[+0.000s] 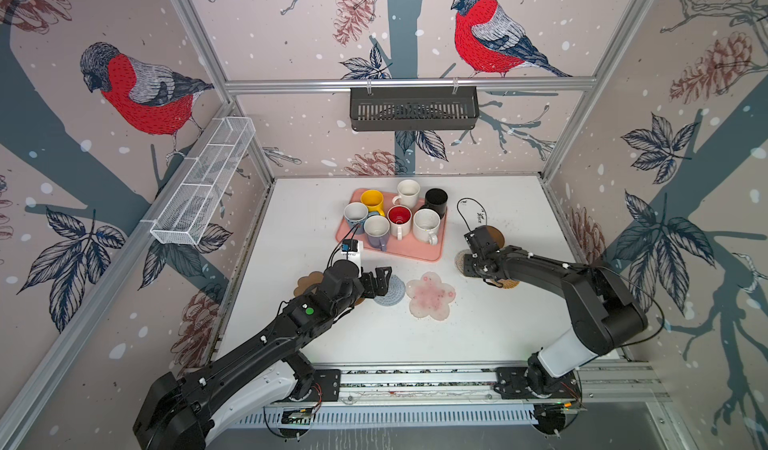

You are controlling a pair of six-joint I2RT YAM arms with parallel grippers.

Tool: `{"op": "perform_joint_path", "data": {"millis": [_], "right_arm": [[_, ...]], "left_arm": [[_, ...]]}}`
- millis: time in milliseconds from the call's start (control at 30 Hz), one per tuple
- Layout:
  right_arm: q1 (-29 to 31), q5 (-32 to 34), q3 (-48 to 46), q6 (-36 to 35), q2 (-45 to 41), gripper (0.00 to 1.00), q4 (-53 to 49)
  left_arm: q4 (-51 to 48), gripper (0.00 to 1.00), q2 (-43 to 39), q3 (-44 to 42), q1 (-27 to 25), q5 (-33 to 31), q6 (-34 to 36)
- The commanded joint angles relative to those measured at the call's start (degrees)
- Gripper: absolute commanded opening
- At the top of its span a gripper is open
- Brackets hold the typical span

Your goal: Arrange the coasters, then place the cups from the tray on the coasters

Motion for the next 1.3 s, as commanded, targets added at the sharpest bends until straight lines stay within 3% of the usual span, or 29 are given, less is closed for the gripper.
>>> {"op": "perform_joint_path", "data": {"millis": [0, 467, 1000, 1267], "right_arm": [[1.27, 0.49, -1.74, 1.67, -0.87, 0.47, -3.59], [10.45, 1.74, -9.51, 9.12, -8.55, 0.47, -7.73], [11.43, 3.25, -15.19, 18.46, -17.25, 0.49, -12.88], [17.21, 1.98, -16.96, 23.09, -19.0, 0.49, -15.25]], "left_arm": [[2.74, 0.96, 0.25, -0.4, 0.07, 0.95, -0.44], [3.5, 0.96, -0.9, -1.26, 0.08, 1.23, -0.35], [3.49, 0.97, -2.75, -1.81, -0.06, 1.53, -0.1], [3.4, 0.96, -3.24, -2.12, 0.07, 1.41, 0.22]]}}
